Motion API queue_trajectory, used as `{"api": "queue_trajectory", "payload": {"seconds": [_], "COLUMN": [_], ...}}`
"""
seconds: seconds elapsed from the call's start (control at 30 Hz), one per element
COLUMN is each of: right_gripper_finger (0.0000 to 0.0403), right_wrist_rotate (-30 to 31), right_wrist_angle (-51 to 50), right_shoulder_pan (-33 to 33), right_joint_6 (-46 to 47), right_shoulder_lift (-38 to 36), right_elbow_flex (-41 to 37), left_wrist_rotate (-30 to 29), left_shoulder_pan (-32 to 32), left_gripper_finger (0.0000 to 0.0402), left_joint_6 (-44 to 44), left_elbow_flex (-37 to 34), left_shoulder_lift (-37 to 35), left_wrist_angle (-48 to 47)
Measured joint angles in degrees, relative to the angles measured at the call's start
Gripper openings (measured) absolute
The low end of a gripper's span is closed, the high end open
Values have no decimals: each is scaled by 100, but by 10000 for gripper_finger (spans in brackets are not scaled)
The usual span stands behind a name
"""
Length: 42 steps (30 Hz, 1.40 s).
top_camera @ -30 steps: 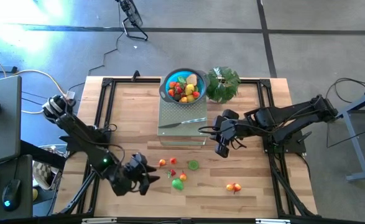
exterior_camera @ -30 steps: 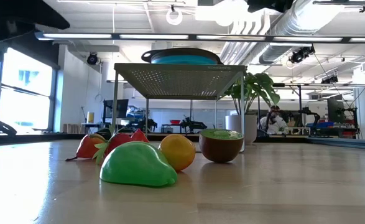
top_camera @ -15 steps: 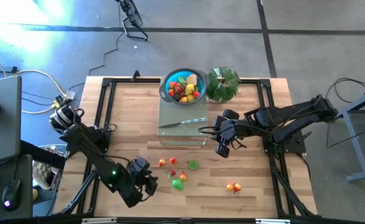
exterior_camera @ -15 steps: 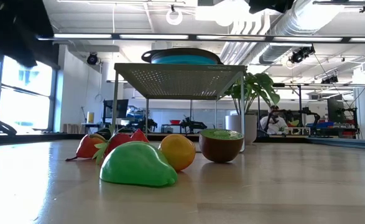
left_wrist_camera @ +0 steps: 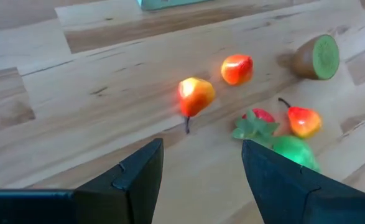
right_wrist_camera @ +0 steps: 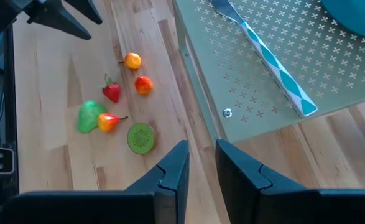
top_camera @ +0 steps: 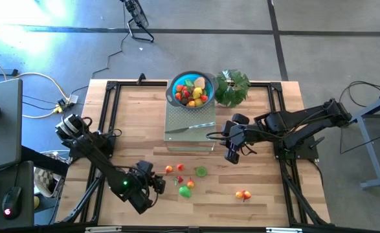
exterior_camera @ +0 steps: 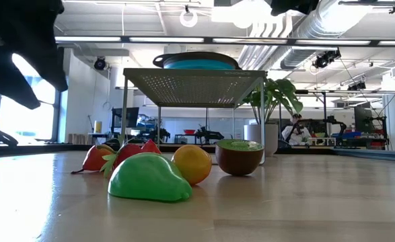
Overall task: Pick & Place Fruit
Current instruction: Put the orange peach in the blue bowl on the shelf
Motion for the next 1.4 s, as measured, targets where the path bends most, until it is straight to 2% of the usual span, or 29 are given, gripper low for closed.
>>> {"api": "queue_trajectory", "payload": {"seconds": [0.23,0.43,0.57,0.67,1.0,1.1,1.4], "right_gripper_finger": [71,71,71,71,71,71,71], "right_wrist_rotate": [0,0,0,-4,-13,-17,-19], "right_wrist_angle": [22,17,9,2,-26,-31,-66], "right_shoulder_pan": [-16,-106,-174,-216,-243,-243,-243], "right_joint_6": [-120,-122,-122,-122,-122,-122,-123], "right_shoulder_lift": [0,0,0,0,0,0,0], "right_elbow_flex": [1,1,1,1,1,1,1], "left_wrist_rotate": [100,119,128,265,725,736,681], "left_shoulder_pan": [115,114,167,281,609,631,630], "left_gripper_finger": [214,214,214,214,216,232,314], "left_joint_6": [36,460,274,173,613,608,612], "left_elbow_flex": [0,0,0,0,-2,-4,-13], "left_shoulder_lift": [0,0,0,0,31,31,113], "left_wrist_angle": [57,58,8,-15,-73,-119,-35]}}
